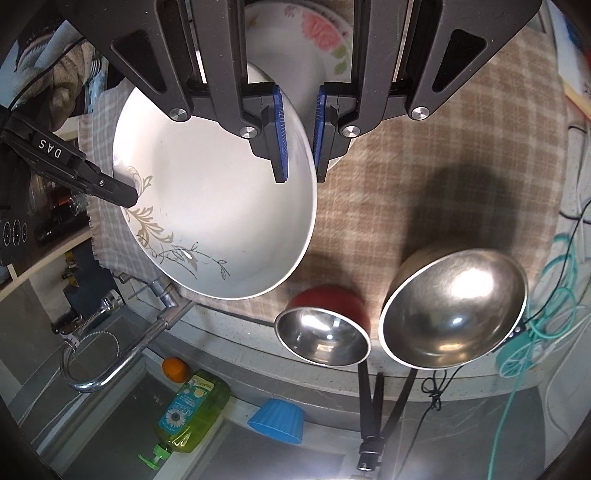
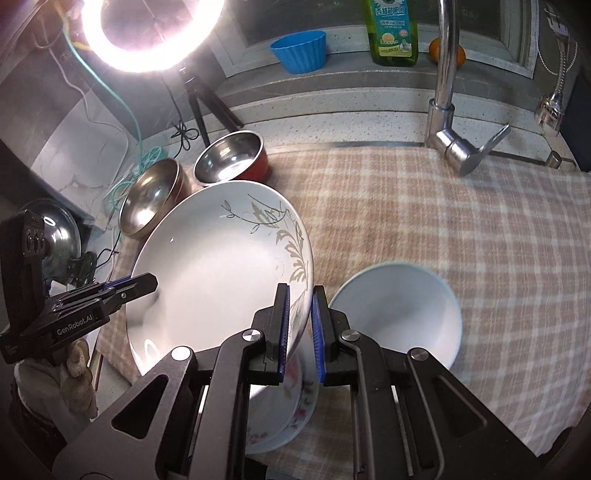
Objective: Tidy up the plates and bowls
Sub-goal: 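Lift the white gold-branch plate and carry it over the plate stack, then lower the white gold-branch plate onto the rose plate stack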
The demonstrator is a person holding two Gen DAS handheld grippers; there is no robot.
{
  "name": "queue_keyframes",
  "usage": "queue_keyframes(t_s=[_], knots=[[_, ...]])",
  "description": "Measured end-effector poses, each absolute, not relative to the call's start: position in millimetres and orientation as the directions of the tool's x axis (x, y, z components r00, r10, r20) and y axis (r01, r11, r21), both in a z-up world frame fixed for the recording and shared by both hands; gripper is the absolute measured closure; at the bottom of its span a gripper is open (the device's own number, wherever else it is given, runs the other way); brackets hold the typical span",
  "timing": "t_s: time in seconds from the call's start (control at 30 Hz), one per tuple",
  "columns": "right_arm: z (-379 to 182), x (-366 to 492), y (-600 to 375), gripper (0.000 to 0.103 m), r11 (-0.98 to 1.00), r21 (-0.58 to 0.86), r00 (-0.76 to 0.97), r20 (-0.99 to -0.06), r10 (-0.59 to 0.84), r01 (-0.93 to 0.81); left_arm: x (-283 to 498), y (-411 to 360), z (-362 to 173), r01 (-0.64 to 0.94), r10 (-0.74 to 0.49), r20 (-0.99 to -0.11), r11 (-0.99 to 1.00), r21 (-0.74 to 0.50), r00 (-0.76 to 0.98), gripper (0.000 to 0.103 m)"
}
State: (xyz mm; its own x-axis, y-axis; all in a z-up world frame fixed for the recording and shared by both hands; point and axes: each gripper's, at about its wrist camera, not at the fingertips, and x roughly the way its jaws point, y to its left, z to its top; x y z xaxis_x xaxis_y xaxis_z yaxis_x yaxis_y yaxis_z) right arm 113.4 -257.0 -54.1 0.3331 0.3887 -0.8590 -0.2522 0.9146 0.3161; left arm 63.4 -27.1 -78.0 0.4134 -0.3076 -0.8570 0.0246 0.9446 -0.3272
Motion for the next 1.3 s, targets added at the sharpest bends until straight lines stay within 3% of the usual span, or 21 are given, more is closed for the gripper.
queue_keyframes(t_s=[1.3], knots=[[-107,44,-232,0.088,0.933,0.198,0.229,-0.935,0.273,-0.302,20,-21,-116,0.05,-0.282,-0.908,0.958,-0.281,0.311,0.092]])
